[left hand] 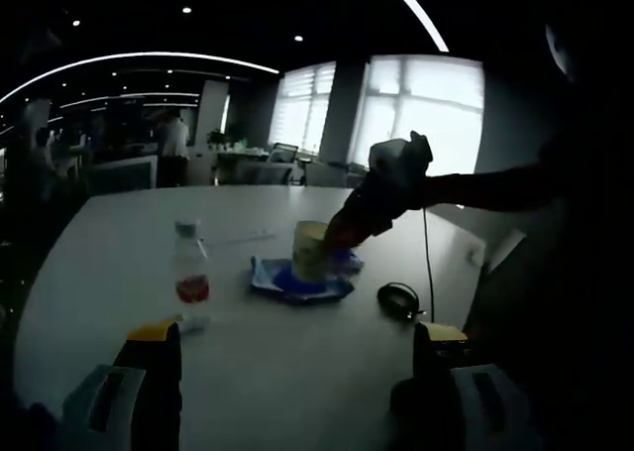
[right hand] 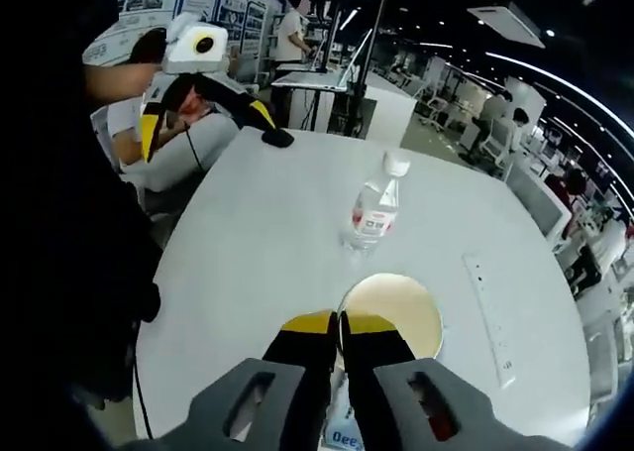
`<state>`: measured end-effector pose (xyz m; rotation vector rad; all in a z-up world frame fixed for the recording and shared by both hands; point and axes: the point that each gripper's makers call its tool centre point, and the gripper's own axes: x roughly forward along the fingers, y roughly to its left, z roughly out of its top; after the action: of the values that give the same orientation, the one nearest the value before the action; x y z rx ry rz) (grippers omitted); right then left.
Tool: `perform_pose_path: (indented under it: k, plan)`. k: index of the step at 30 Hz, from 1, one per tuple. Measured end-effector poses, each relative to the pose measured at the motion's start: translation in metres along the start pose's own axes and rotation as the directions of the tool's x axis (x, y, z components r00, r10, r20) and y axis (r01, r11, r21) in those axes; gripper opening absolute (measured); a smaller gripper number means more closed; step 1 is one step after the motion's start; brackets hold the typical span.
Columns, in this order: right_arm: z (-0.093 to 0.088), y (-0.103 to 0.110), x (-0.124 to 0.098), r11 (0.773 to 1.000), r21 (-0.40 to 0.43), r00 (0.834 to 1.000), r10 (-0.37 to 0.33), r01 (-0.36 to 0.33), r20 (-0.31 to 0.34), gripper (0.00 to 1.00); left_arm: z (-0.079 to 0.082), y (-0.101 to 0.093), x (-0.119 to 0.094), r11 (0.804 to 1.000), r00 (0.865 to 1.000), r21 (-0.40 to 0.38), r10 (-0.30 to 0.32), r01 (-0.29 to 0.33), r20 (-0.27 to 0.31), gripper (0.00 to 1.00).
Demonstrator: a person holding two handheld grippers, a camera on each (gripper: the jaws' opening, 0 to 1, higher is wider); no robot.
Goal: Arrange the tabletop items into an orderly group along one side of the table until the central work area is clear of visible clutter.
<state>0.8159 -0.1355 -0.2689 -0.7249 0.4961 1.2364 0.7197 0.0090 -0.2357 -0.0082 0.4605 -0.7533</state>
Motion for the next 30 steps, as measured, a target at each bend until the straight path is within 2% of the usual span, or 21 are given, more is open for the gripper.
perform_pose_path:
  k: [5, 9, 15, 30]
  plan:
    - [0.006, -0.005, 0.015, 1.000, -0.024, 1.000, -0.006, 0.006, -0.002, 0.00, -0.004, 0.002, -0.002, 1.000, 1.000, 0.001, 0.007, -0.007, -0.007, 0.96]
    - [0.007, -0.012, 0.030, 0.997, -0.082, 0.999, -0.017, 0.015, -0.033, 0.00, -0.006, 0.004, -0.004, 1.000, 1.000, -0.014, 0.014, -0.014, -0.002, 0.96]
    - [0.014, -0.017, 0.048, 0.997, -0.070, 0.999, -0.017, 0.015, -0.027, 0.00, -0.010, 0.004, -0.003, 1.000, 1.000, -0.013, 0.013, -0.014, -0.018, 0.96]
    - [0.027, -0.029, 0.093, 1.000, -0.009, 1.000, -0.022, 0.022, -0.009, 0.00, -0.002, -0.002, 0.009, 1.000, 1.000, -0.014, 0.000, -0.001, -0.012, 0.96]
